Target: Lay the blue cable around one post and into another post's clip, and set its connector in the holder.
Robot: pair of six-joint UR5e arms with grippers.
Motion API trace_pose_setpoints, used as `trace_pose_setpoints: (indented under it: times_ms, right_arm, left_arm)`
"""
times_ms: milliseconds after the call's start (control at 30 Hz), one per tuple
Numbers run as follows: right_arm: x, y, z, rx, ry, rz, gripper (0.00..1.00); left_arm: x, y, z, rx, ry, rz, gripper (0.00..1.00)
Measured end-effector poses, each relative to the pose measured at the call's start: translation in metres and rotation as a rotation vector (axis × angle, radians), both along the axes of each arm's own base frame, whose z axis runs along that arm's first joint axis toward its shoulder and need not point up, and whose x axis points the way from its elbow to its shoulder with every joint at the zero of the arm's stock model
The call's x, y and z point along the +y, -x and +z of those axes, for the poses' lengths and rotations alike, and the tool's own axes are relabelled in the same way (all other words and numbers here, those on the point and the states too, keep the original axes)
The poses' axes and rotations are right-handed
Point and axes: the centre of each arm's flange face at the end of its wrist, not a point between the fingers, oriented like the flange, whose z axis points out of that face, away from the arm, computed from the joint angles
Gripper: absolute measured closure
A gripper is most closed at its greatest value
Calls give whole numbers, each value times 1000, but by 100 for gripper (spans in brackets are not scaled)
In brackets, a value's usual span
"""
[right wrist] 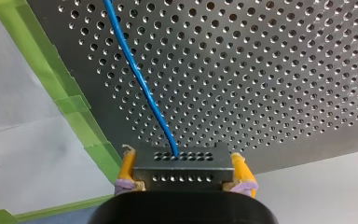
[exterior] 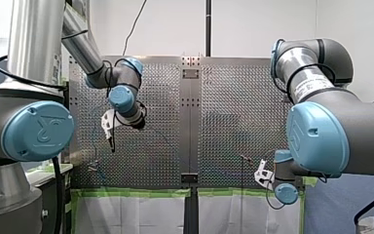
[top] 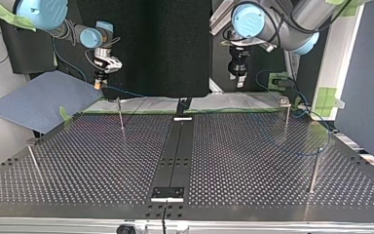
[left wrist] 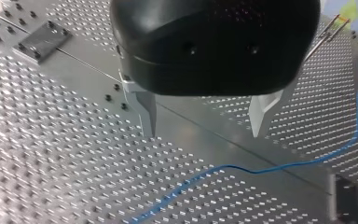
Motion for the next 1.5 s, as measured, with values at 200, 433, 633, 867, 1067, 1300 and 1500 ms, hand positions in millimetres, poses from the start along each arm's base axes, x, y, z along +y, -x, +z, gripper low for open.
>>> trace_pose_setpoints:
  times_ms: [200, 433, 633, 867, 1067, 1300, 1500]
  right_arm:
    - [0, -1, 0, 0, 1, 1, 100]
    - [0, -3, 0, 1, 1, 6, 100]
    - [0, -4, 0, 1, 0, 8, 100]
    - [-1, -6, 1, 1, -2, 12, 100]
    - [0, -7, 1, 1, -2, 14, 100]
    - [0, -8, 1, 0, -3, 15, 100]
    - [0, -8, 1, 0, -4, 15, 100]
  left_arm:
    - [-2, -5, 39, -55, -45, 24, 0]
    - [-4, -4, 82, -112, -57, 57, 0]
    - [-5, 0, 120, -158, -48, 90, 0]
    - [1, 6, 165, -211, -35, 143, 0]
    - [11, 15, 209, -261, -36, 201, 0]
    - [26, 30, 257, -311, -45, 270, 0]
    - [40, 45, 286, -337, -43, 328, 0]
